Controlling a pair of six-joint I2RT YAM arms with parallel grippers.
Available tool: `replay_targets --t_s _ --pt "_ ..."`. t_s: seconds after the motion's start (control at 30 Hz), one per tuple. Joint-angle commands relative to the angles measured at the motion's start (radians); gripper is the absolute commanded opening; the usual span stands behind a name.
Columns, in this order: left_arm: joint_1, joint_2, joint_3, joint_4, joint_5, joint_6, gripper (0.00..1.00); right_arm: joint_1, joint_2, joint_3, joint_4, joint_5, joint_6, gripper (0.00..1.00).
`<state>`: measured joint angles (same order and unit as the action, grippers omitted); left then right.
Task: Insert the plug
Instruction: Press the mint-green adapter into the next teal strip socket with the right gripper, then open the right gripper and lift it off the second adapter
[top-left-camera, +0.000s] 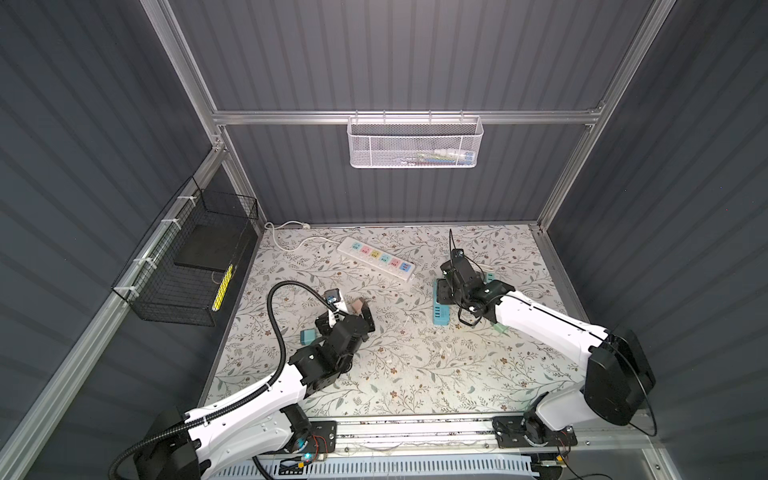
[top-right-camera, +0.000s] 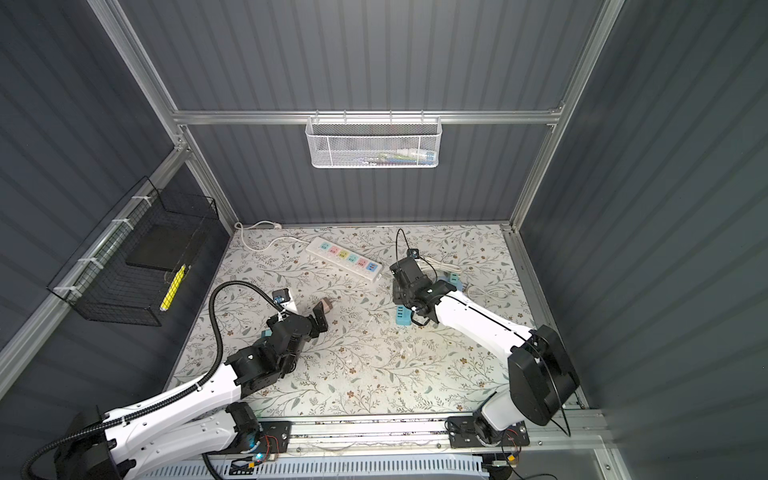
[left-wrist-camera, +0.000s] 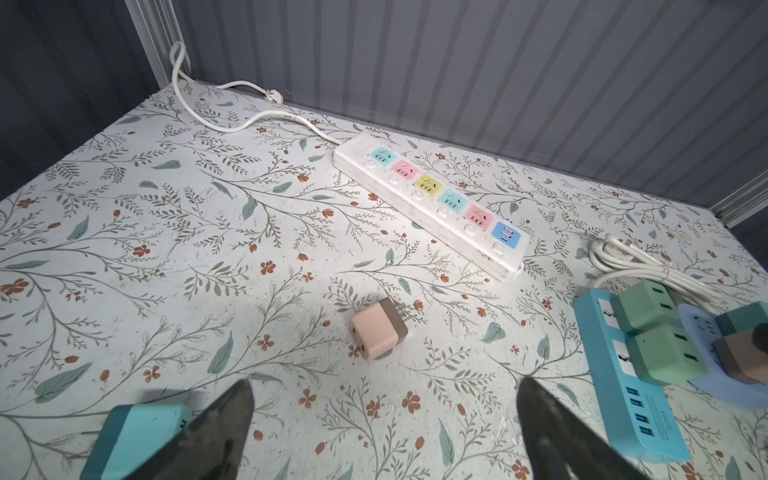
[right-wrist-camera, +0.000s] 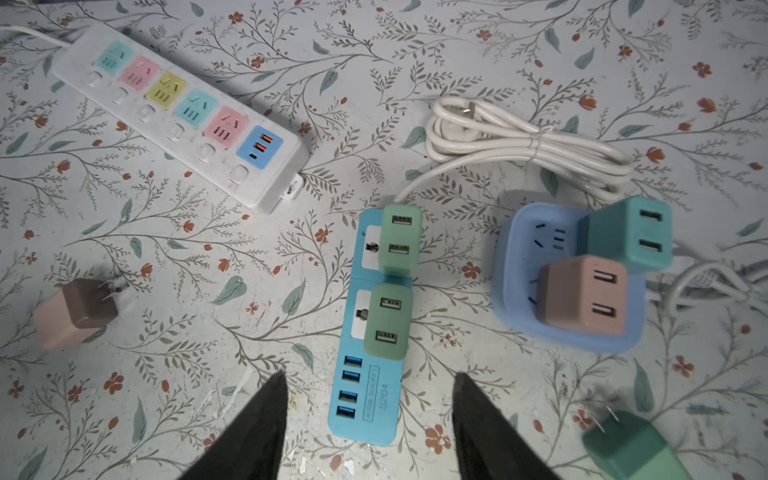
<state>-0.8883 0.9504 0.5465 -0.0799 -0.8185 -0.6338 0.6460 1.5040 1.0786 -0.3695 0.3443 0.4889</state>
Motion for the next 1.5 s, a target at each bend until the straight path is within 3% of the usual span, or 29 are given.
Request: replay_targets --t_s 0.0,0.27,0.47,0.57,0.7,0.9,1.23,1.47 --pt "0.009 0.022 0.043 -0.037 0.005 0.025 0.98 -0.026 0.048 -0.009 -0.025 0.002 -0.011 0.61" --pt "0.015 0.044 0.076 -0.053 0.032 0.022 0.99 -0.06 0.131 -0.01 0.005 -0.013 -0.026 0.45" --pt "0.017 0.05 0.079 -0.057 0.039 0.019 0.99 -0.066 0.127 -0.04 0.024 -0.025 -0.023 0.44" --pt "0.019 0.056 0.088 -0.062 0.041 0.016 0.99 -0.066 0.111 -0.038 0.007 -0.036 -0.026 0.45" --pt "0.019 0.055 0.093 -0.057 0.051 0.018 0.99 -0.046 0.03 -0.056 -0.013 -0.067 -0.015 0.66" --pt "0.028 0.067 0.093 -0.027 0.058 0.028 0.99 0.042 0.035 -0.108 0.008 -0.086 0.13 0.8" --pt "0.06 0.111 0.132 -0.01 0.112 0.05 0.99 0.074 0.172 -0.115 0.053 -0.036 0.243 0.78" --pt "0.076 0.112 0.117 0.002 0.13 0.038 0.99 0.068 0.264 -0.088 0.067 -0.031 0.223 0.65"
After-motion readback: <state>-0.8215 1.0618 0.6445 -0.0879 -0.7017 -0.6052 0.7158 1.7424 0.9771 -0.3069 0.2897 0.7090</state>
